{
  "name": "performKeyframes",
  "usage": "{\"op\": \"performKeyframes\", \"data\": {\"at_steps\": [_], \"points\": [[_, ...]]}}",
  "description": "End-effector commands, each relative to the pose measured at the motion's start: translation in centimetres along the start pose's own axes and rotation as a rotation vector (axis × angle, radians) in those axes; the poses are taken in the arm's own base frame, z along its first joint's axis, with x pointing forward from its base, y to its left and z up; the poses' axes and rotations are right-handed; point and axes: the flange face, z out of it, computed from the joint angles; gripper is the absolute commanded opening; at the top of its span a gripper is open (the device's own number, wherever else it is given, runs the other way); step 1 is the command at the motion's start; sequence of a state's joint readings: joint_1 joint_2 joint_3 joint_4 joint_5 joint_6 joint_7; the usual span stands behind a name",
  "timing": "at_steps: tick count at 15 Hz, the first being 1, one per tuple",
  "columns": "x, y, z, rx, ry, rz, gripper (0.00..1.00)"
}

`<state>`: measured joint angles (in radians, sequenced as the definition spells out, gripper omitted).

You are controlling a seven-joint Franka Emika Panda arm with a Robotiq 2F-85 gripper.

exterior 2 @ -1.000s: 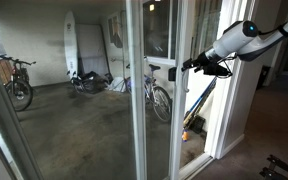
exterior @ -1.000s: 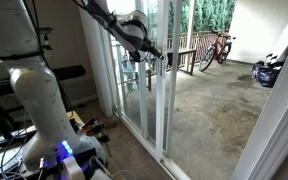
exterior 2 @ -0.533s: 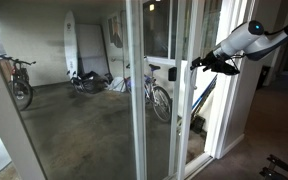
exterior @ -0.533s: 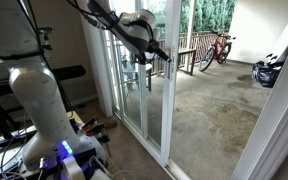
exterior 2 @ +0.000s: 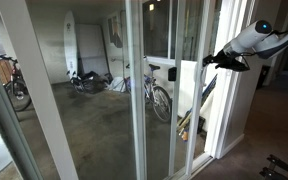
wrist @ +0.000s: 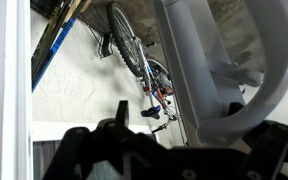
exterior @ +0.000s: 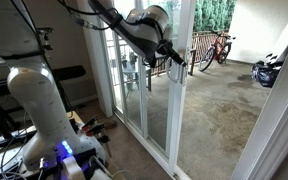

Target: Slide the glass door to the right

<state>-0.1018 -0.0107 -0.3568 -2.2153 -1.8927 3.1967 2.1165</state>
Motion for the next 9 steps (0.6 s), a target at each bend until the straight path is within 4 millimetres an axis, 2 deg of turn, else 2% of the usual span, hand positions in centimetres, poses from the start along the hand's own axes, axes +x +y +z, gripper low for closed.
{"op": "performKeyframes", "data": {"at_steps": [1, 6, 7, 9], "points": [[1.9, 8.2, 0.8, -0.047, -0.037, -0.048, 1.00], [5.1, 14.2, 1.3, -0.004, -0.067, -0.086, 1.00], [4.2, 12.7, 1.2, -0.012, -0.059, -0.082, 1.00], [4.5, 13.9, 1.9, -0.029, -0.058, -0.083, 1.00]]}}
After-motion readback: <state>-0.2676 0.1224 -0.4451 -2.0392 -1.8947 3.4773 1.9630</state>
